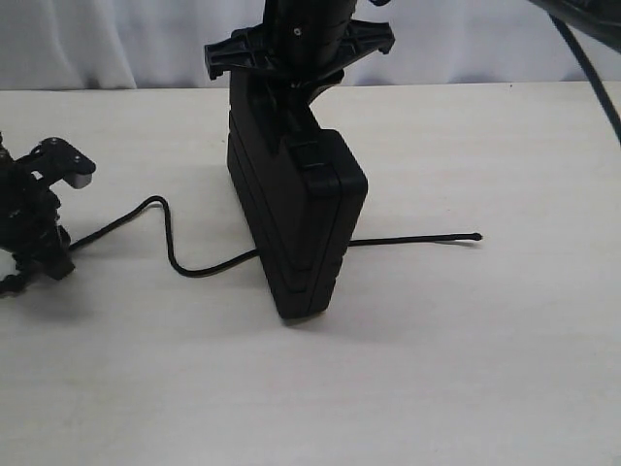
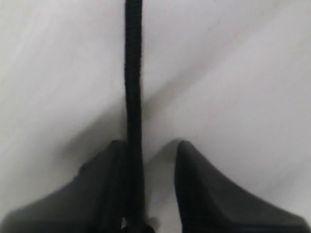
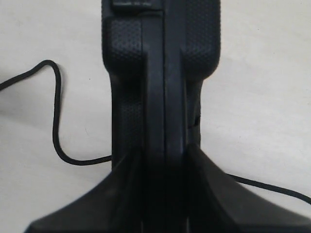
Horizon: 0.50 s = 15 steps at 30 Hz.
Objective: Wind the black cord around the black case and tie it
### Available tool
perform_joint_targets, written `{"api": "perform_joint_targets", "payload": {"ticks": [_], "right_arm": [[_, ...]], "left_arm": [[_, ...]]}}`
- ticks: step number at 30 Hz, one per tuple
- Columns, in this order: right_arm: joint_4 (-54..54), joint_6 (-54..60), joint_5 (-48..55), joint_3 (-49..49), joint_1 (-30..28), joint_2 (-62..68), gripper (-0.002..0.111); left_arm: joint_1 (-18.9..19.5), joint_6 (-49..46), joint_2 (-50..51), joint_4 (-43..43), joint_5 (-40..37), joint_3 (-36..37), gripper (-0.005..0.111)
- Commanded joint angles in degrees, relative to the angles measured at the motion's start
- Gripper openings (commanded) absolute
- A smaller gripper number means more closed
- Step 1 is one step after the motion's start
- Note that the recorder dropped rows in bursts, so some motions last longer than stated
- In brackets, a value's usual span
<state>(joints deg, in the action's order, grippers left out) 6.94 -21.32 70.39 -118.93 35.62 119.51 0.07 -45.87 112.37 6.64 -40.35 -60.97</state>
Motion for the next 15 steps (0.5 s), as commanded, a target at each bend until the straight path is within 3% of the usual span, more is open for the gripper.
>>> {"api": "perform_joint_targets", "payload": {"ticks": [1,4,10,13,15], "right_arm": [[1.06,1.12,-0.43,-0.29,-0.19,-1.0,0.004],[1.06,1.12,-0.43,-0.29,-0.19,-1.0,0.004],[1.06,1.12,-0.43,-0.29,-0.19,-1.0,0.004],[1.06,1.12,-0.43,-0.29,-0.19,-1.0,0.004],[1.06,1.12,-0.43,-0.29,-0.19,-1.0,0.004]], "left_arm": [[0.14,3.84,-0.16,12.36,1.49,0.17,0.015],[0.14,5.07,0.08,21.92,0.23,-1.19,0.013],[0.14,12.97,0.19,56.85,0.04,-2.28,0.013],[-0.14,8.51,0.19,61.08,-3.61,-2.74,0.016],[-0.01,0.88,0.08,57.16,-6.79,-4.62,0.024]]}}
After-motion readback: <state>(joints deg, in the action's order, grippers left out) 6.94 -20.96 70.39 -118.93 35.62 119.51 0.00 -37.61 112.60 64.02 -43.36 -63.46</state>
